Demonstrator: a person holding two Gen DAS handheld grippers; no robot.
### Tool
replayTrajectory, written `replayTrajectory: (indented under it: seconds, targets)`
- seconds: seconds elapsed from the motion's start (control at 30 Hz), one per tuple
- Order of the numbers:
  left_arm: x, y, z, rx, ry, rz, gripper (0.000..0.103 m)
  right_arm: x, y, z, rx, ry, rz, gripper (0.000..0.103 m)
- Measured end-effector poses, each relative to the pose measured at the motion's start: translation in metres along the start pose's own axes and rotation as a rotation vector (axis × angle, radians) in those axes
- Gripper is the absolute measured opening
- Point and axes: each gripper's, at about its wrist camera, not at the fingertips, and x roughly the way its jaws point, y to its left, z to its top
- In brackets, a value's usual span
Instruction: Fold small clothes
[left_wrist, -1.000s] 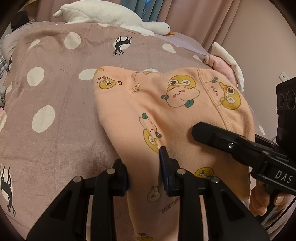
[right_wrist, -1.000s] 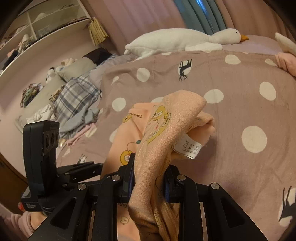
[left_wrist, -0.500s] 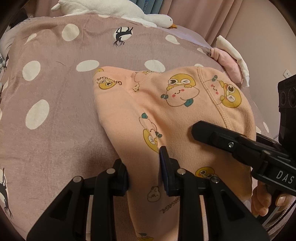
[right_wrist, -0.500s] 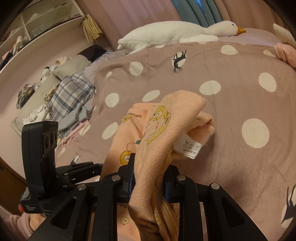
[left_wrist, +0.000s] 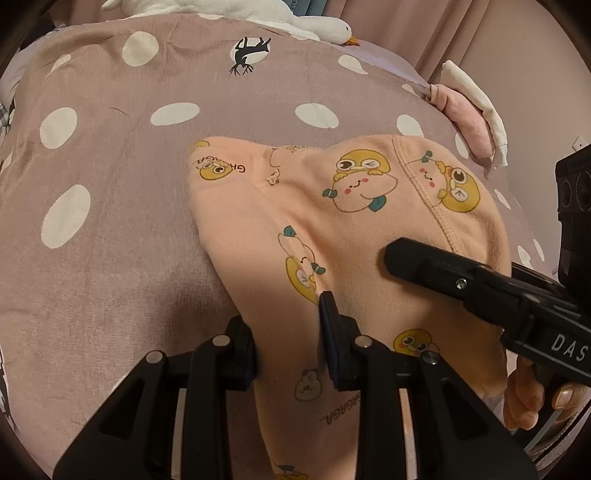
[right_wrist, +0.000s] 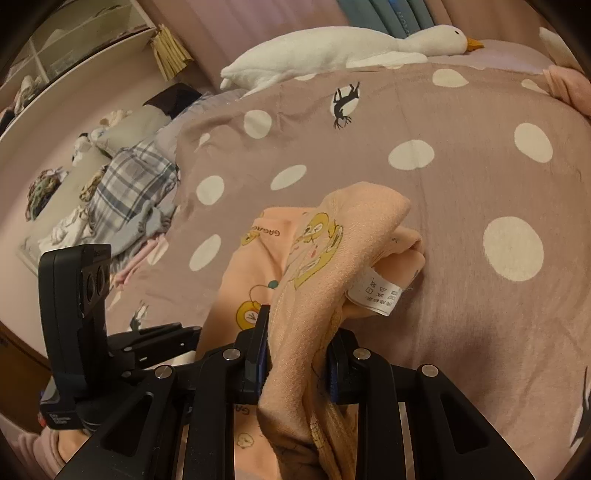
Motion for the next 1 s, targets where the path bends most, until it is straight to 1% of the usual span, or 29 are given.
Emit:
replayTrajectory:
  seconds: [0.37,0.6,1.0]
  targets:
    - [0.006,0.002,0.000,0.001,0.006,0.007,0.029,0.002,-0.007,0.001,0.015,0.011,-0.005,0.027]
    - [0.009,0.005,-0.001,0.001,0.012,0.012,0.030,0.004,-0.018,-0.001,0.050,0.022,-0.028,0.027]
    - [0.011,0.005,-0.002,0.014,0.010,0.034,0.035,0.006,-0.037,-0.005,0.106,0.043,-0.057,0.027]
